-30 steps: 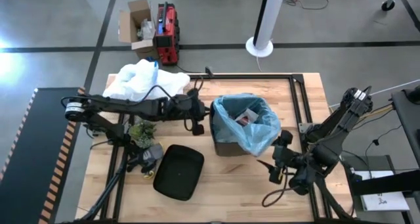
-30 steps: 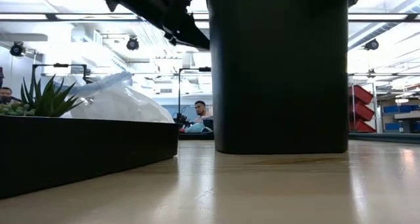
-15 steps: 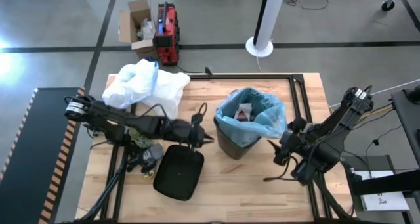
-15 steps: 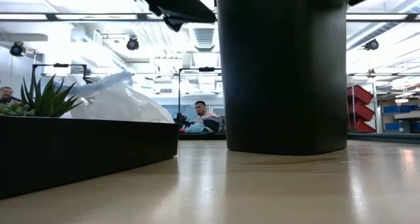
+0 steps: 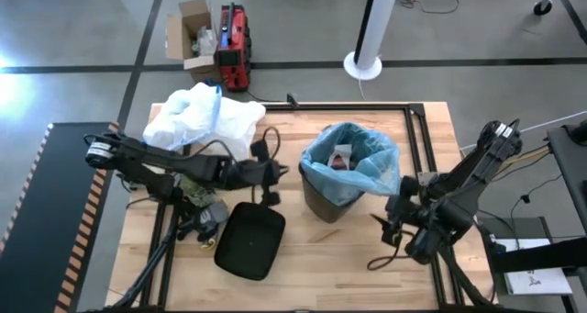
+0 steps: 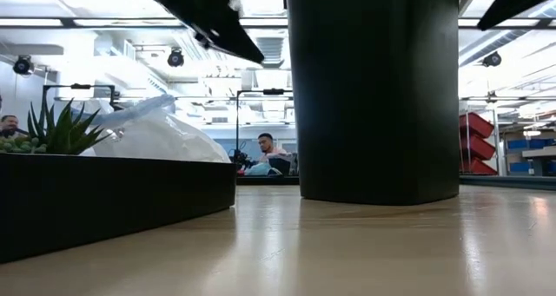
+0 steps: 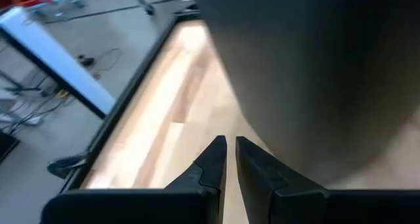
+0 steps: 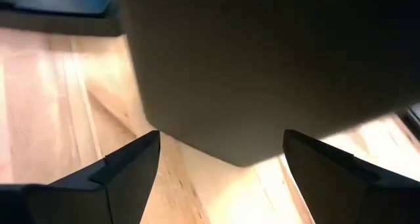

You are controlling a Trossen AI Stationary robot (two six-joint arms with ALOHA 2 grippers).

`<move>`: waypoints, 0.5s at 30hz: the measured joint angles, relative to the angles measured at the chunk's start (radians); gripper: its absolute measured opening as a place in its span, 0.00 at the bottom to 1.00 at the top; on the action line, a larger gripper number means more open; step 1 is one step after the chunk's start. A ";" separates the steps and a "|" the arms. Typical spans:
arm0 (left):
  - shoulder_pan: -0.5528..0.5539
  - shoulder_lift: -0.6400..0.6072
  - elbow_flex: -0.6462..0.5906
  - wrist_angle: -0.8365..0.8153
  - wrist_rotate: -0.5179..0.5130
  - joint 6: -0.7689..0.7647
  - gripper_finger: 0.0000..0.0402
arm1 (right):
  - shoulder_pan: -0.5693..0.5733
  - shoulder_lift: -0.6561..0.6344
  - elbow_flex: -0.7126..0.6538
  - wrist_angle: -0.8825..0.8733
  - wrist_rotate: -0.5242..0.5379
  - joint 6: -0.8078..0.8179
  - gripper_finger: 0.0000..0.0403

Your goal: Place trash/remove bag and relplace

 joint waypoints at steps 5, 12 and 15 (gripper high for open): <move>0.039 0.083 -0.011 0.131 -0.005 0.011 0.05 | -0.049 0.012 -0.036 0.031 0.034 -0.094 0.77; -0.022 0.224 -0.006 0.259 0.032 0.031 0.05 | -0.152 0.003 -0.078 -0.017 0.183 -0.149 0.77; -0.066 0.265 0.020 0.266 0.026 0.026 0.05 | -0.192 0.003 -0.088 -0.035 0.205 -0.203 0.77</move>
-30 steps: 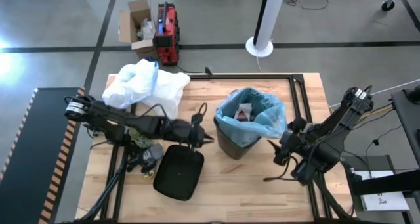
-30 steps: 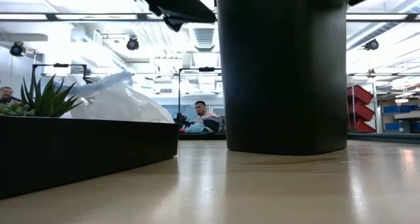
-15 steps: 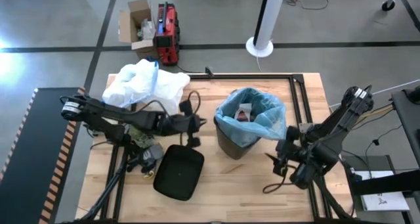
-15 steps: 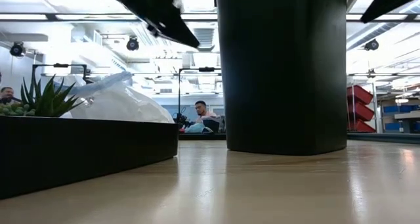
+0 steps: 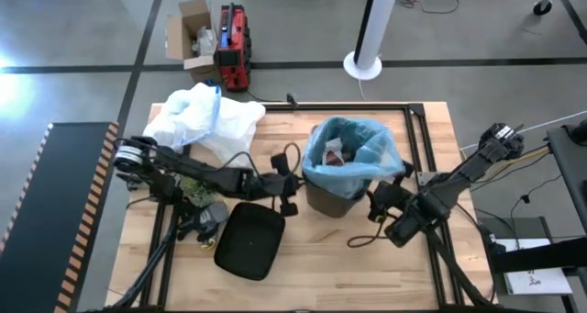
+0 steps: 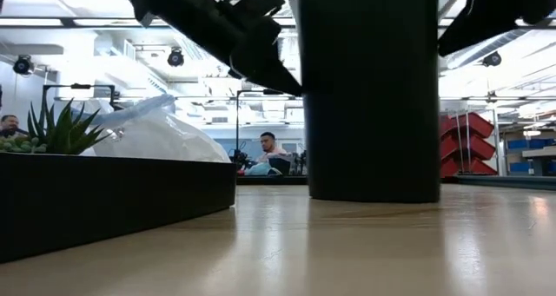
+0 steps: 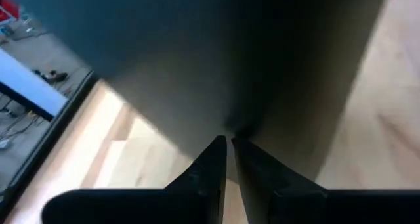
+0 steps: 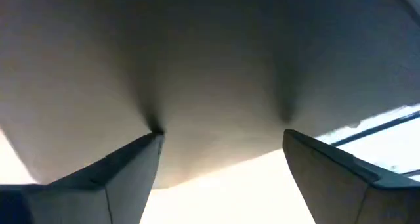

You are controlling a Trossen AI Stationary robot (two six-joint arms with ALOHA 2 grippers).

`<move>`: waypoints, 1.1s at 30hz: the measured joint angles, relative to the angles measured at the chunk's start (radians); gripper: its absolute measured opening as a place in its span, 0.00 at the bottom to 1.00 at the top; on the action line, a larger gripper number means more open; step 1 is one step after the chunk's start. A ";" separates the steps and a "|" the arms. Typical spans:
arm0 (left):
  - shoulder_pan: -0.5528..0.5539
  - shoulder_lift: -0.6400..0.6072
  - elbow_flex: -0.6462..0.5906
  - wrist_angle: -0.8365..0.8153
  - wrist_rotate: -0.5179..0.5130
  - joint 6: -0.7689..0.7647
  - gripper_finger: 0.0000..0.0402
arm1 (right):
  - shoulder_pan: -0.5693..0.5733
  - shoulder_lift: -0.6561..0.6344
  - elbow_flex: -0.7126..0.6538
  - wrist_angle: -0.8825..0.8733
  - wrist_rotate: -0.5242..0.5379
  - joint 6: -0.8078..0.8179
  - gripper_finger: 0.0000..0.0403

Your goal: Place trash/remove bag and relplace

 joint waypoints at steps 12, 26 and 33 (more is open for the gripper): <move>-0.164 -0.044 0.030 -0.101 -0.046 -0.069 0.05 | 0.051 -0.049 0.009 -0.179 -0.113 0.141 0.74; -0.083 -0.218 -0.007 -0.231 -0.263 -0.095 0.05 | 0.235 -0.046 0.011 0.246 -0.159 0.071 0.69; -0.194 -0.222 -0.007 -0.080 -0.373 0.047 0.05 | 0.276 -0.039 0.057 0.511 -0.128 -0.205 0.75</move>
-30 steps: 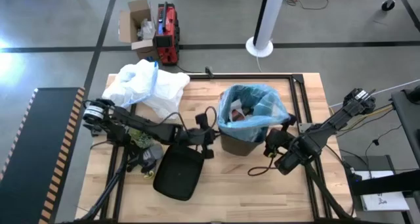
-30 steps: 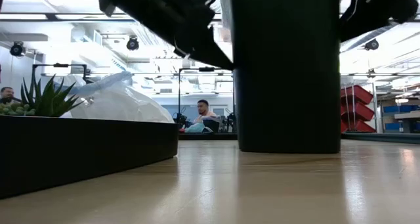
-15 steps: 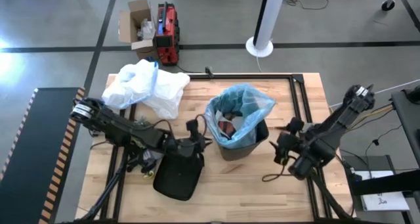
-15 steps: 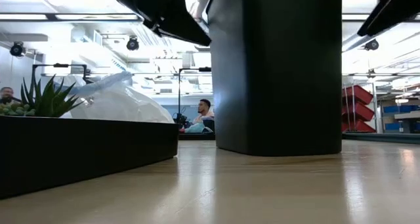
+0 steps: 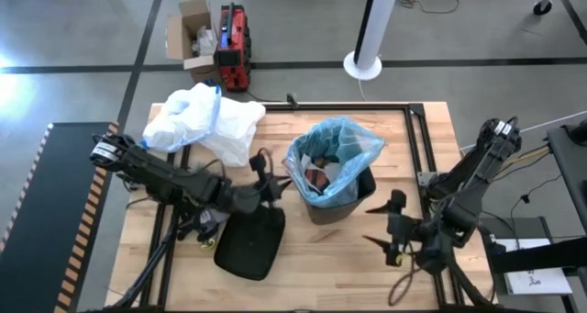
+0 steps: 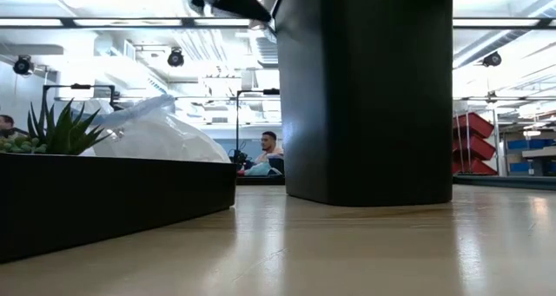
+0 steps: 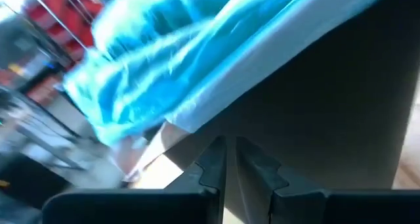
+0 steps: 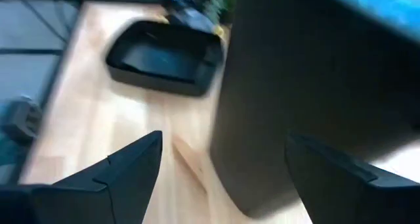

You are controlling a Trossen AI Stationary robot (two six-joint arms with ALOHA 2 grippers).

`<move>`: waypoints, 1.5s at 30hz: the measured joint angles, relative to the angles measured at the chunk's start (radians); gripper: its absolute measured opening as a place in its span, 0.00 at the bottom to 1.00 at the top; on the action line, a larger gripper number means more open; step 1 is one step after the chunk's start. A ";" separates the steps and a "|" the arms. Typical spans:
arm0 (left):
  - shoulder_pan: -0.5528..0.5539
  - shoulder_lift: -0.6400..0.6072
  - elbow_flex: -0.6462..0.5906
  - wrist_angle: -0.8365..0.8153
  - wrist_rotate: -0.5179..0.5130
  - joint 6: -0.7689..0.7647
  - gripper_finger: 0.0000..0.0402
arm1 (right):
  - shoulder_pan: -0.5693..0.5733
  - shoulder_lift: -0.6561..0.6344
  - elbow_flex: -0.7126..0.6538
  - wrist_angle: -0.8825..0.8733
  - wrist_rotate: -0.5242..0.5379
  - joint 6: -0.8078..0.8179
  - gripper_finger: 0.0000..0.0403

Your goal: Place trash/remove bag and relplace

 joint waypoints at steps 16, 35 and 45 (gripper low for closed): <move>-0.085 0.014 -0.005 0.026 -0.407 0.139 0.25 | 0.041 0.004 0.094 0.086 0.080 -0.251 0.72; 0.049 0.017 -0.006 0.118 -0.137 0.350 0.27 | 0.034 0.004 0.089 0.087 0.082 -0.260 0.73; -0.005 0.000 0.025 0.122 -0.137 0.412 0.03 | 0.034 0.003 0.089 0.087 0.082 -0.287 0.69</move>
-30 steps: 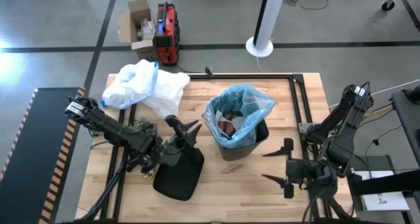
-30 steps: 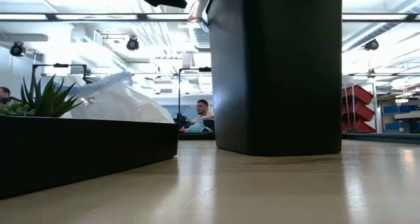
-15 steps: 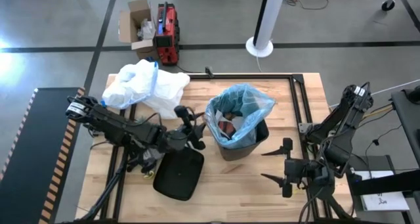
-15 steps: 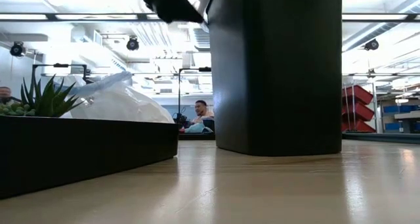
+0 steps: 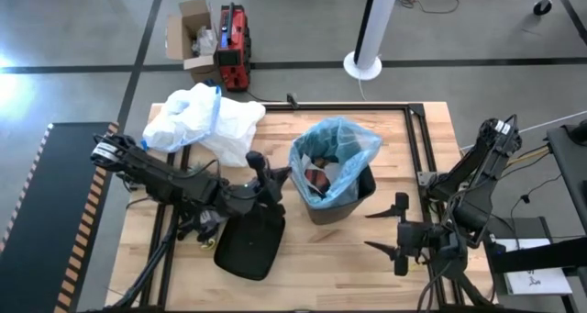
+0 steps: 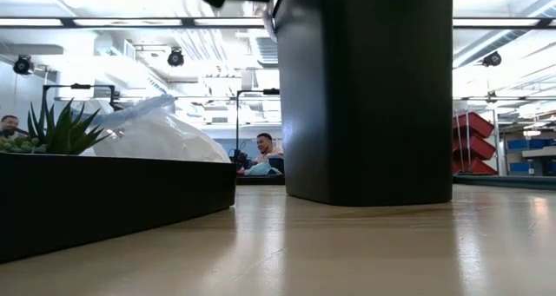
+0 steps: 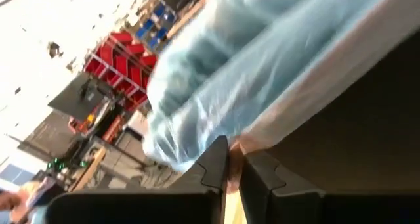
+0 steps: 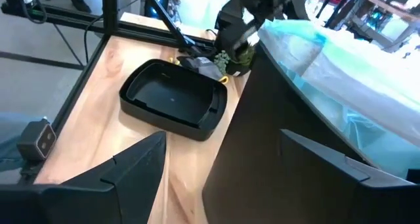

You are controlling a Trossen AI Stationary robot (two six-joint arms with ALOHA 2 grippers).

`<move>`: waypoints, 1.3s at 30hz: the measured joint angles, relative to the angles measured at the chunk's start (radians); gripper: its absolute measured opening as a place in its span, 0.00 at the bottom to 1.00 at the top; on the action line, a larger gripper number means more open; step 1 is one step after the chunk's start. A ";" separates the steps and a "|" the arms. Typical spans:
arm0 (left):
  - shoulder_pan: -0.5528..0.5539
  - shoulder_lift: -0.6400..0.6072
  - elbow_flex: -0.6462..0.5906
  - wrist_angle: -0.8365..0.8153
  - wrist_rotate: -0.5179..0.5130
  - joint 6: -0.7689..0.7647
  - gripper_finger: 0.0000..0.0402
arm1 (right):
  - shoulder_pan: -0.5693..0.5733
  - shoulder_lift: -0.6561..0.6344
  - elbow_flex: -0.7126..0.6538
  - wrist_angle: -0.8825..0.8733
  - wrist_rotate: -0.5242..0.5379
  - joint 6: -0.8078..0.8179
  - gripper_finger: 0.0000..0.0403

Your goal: Place trash/remove bag and relplace

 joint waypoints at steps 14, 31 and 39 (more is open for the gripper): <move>-0.020 -0.009 0.345 -0.219 -0.015 0.130 0.00 | -0.002 -0.095 0.089 -0.108 0.268 -0.141 0.73; 0.026 -0.010 0.595 -0.223 0.125 0.181 0.00 | -0.430 -0.238 0.055 -0.492 0.207 -0.001 0.59; 0.021 -0.012 0.595 -0.273 0.196 0.088 0.00 | -0.615 -0.243 -0.091 -0.522 0.100 -0.143 0.55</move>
